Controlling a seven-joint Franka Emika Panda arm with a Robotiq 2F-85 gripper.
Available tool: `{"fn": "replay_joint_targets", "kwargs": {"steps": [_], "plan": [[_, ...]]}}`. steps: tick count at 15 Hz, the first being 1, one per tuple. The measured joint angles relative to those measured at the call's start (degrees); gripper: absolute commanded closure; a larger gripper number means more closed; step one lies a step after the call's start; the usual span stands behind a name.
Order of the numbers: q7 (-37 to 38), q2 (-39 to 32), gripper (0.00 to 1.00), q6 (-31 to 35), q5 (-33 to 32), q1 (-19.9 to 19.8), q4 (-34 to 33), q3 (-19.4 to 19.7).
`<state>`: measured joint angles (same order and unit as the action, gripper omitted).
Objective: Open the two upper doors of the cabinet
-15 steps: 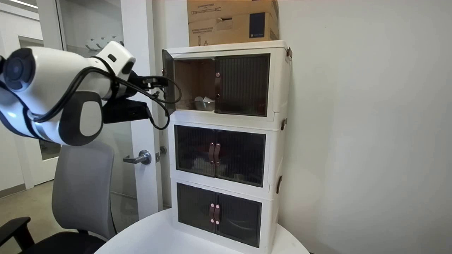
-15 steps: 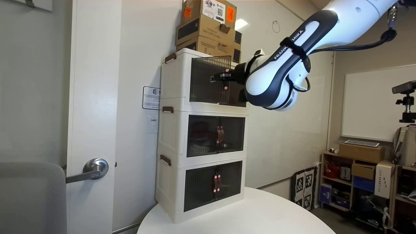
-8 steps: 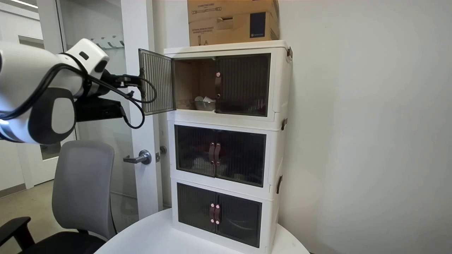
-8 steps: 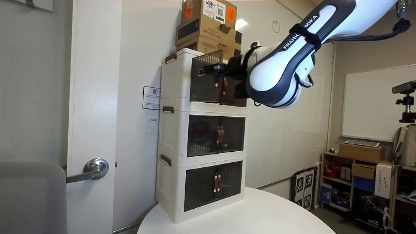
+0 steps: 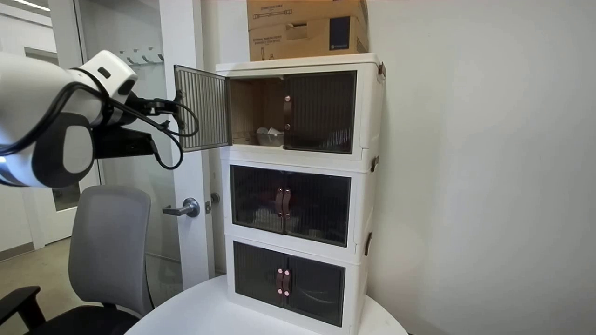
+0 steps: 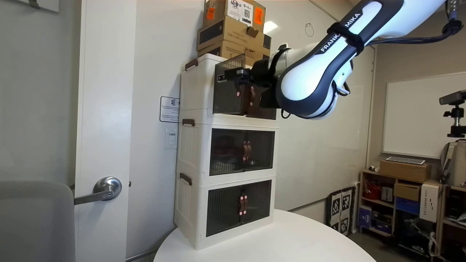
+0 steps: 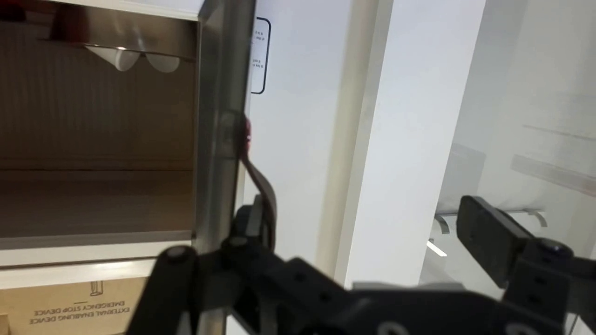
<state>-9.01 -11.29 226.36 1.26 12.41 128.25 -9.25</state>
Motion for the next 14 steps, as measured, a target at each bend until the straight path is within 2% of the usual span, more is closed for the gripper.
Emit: {"fn": "replay_joint_targets", "kwargs": {"steps": [4,9,14], "plan": [[0.59,2.59,0.00,-6.26,-0.89,-0.07,0.38,-0.01],[6.42,6.36,0.00,-14.38,-6.92,-1.45,0.88,-0.02],[7.83,9.27,0.00,-17.23,-9.49,-2.95,2.38,0.22]]}}
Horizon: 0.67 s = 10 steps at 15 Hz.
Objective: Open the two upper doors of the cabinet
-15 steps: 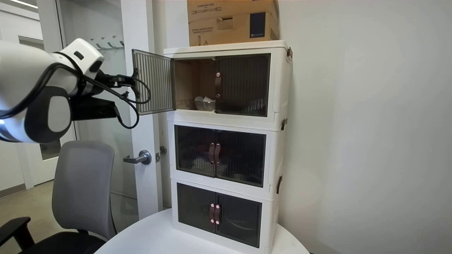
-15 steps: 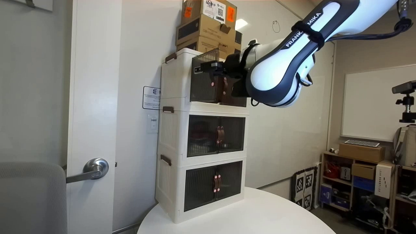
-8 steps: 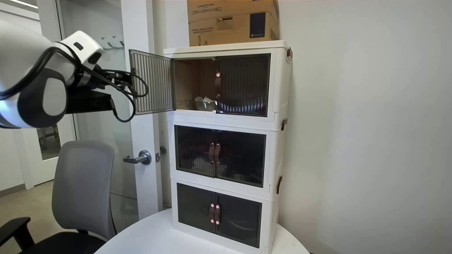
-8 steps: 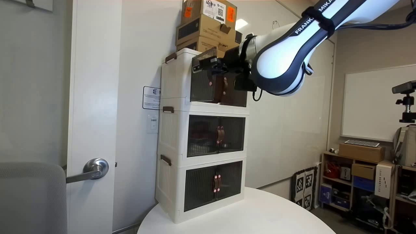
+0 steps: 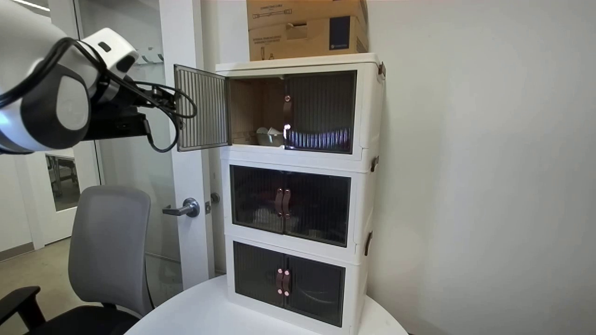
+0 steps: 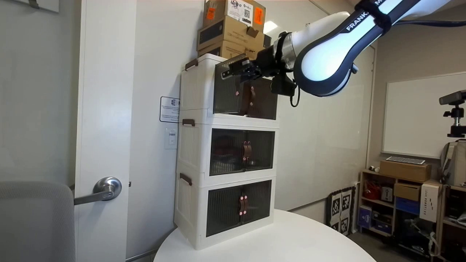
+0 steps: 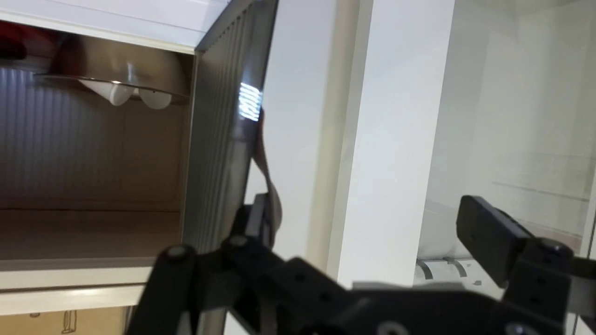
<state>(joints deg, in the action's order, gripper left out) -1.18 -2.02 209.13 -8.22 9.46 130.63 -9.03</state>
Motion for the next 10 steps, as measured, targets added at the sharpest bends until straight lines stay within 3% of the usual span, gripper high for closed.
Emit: {"fn": "replay_joint_targets", "kwargs": {"steps": [10], "plan": [[-9.70,10.43,0.00,-0.16,2.09,-1.16,0.73,-0.10]]}}
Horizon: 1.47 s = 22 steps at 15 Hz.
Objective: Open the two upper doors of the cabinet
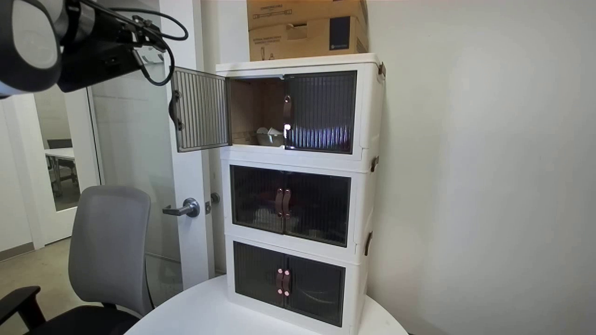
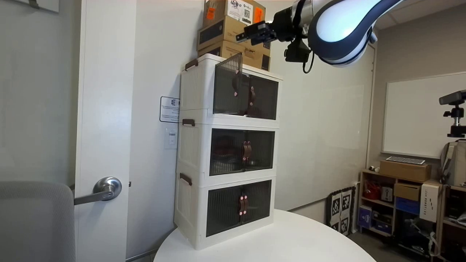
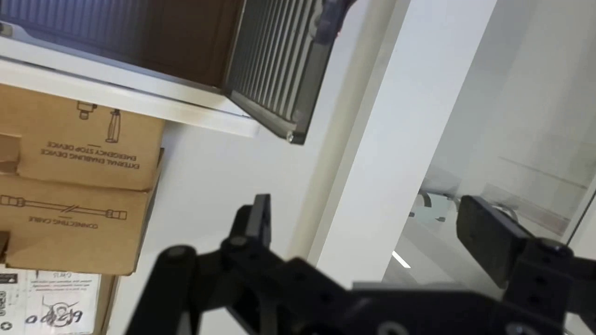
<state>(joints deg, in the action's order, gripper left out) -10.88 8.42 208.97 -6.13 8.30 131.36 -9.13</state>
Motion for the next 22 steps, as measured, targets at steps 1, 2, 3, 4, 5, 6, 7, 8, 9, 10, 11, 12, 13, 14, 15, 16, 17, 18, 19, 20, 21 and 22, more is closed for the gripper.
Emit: {"fn": "replay_joint_targets", "kwargs": {"steps": [1,2,3,4,5,6,7,8,9,10,11,12,13,14,15,16,17,18,19,20,21,22], "plan": [[-0.19,0.39,0.00,-0.61,0.03,-0.29,0.00,0.02],[-0.21,0.72,0.00,-1.54,0.03,-0.67,-0.01,0.12],[-0.23,1.02,0.00,-2.77,0.05,-1.22,-0.06,0.36],[-0.25,1.36,0.00,-4.27,0.10,-2.01,-0.13,0.76],[-0.36,1.76,0.00,-5.75,0.26,-3.02,-0.18,1.28],[-0.48,2.17,0.00,-7.20,0.49,-4.28,-0.23,1.83],[-0.59,2.60,0.00,-8.69,0.66,-5.71,-0.28,2.44],[-0.69,3.06,0.00,-10.16,0.78,-7.22,-0.34,3.04],[-0.70,3.40,0.00,-11.39,0.81,-8.70,-0.46,3.64],[-0.70,3.59,0.00,-12.40,0.81,-9.99,-0.66,4.27],[-0.70,3.59,0.00,-13.12,0.80,-11.01,-0.96,4.99],[-0.70,3.41,0.00,-13.50,0.78,-11.68,-1.23,5.79],[-0.64,2.96,0.00,-13.54,0.62,-11.96,-1.55,6.64],[-0.56,2.24,0.00,-13.53,0.55,-11.97,-1.96,7.39],[-0.44,1.18,0.00,-13.42,0.55,-11.96,-2.58,7.86],[-0.28,-0.24,0.00,-13.18,0.55,-11.93,-3.41,8.10],[-0.03,-2.06,0.00,-12.46,0.55,-11.85,-4.51,8.16],[0.29,-4.05,0.00,-11.47,0.55,-11.71,-5.73,8.16],[0.58,-6.23,0.00,-10.32,0.55,-11.50,-7.14,8.16],[1.11,-8.54,0.00,-9.08,0.21,-11.28,-8.73,8.15],[2.00,-10.85,0.00,-8.01,-0.41,-11.22,-10.42,8.08],[2.98,-13.17,0.00,-7.15,-1.11,-11.27,-12.28,8.00]]}}
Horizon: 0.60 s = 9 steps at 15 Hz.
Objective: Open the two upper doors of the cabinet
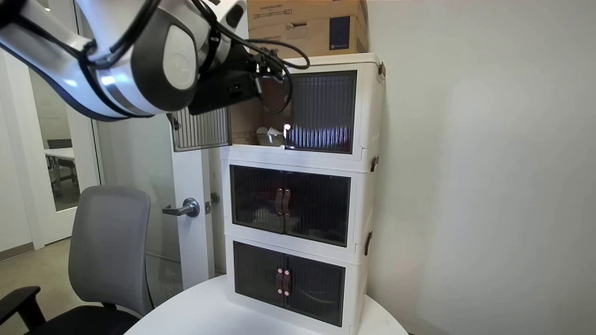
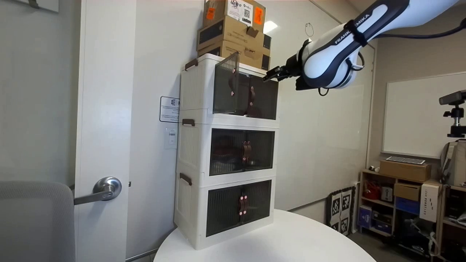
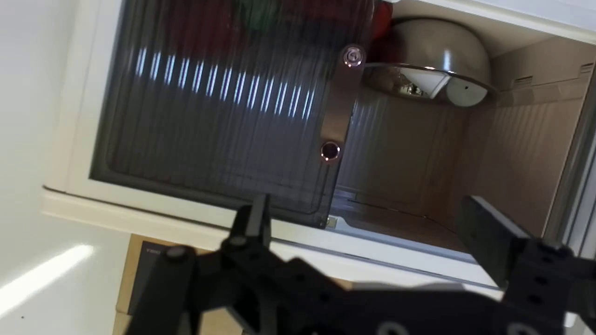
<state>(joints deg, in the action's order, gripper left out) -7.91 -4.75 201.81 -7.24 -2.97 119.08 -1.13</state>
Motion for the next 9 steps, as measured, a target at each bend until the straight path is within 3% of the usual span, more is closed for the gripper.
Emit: {"fn": "replay_joint_targets", "kwargs": {"steps": [9], "plan": [[2.36,-17.91,0.00,0.93,-1.46,-3.84,-18.81,-0.69]]}}
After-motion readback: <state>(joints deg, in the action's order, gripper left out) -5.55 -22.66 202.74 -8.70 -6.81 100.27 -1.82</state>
